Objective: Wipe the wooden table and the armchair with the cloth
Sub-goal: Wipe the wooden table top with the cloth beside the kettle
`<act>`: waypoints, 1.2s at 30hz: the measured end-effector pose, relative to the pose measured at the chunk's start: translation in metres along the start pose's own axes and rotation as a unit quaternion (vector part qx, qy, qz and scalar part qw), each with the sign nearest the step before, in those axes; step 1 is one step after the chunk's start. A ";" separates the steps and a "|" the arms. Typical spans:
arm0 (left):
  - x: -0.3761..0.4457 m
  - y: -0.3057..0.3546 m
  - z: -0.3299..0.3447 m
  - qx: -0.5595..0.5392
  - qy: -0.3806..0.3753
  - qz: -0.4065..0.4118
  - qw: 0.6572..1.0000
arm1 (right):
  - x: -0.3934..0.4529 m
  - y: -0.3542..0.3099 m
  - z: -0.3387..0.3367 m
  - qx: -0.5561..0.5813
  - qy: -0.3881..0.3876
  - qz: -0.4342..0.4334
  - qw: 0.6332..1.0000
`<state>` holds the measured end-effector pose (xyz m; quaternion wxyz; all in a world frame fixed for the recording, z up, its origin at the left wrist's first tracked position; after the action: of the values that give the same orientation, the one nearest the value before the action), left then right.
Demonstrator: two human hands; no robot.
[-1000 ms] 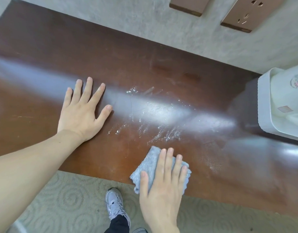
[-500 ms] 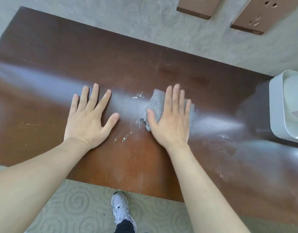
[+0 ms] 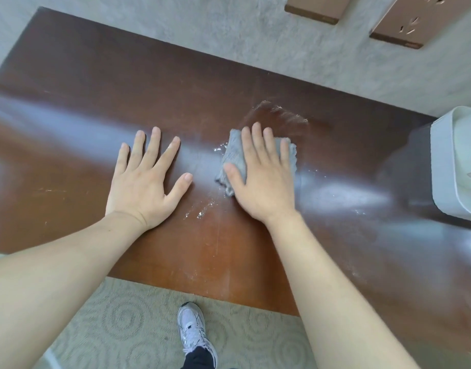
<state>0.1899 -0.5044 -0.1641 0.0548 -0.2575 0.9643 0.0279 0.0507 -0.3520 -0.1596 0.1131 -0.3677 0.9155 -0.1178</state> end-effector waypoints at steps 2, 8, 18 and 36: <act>0.000 0.001 0.000 0.000 -0.002 0.001 1.000 | -0.042 -0.010 0.008 0.002 -0.002 -0.013 1.000; -0.001 0.000 -0.002 -0.001 -0.004 -0.001 1.000 | -0.140 0.013 0.018 0.020 0.018 0.044 0.999; -0.001 0.000 -0.002 -0.005 -0.006 0.003 1.000 | -0.013 0.158 -0.048 0.000 0.116 0.286 0.951; 0.000 0.000 -0.002 -0.008 0.008 0.008 1.000 | 0.087 -0.015 -0.018 0.045 0.048 -0.062 0.996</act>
<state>0.1896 -0.5040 -0.1622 0.0448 -0.2502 0.9666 0.0335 -0.0065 -0.4214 -0.1486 0.0776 -0.4121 0.8891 -0.1834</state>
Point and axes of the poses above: each hand's wrist, its own x-axis towards the middle knuckle, its own z-axis out of the palm, y = z × x, the point moved 10 cm from there along x, towards the middle knuckle, and after that the axes turned 7 degrees about x, right-handed, at the moved point
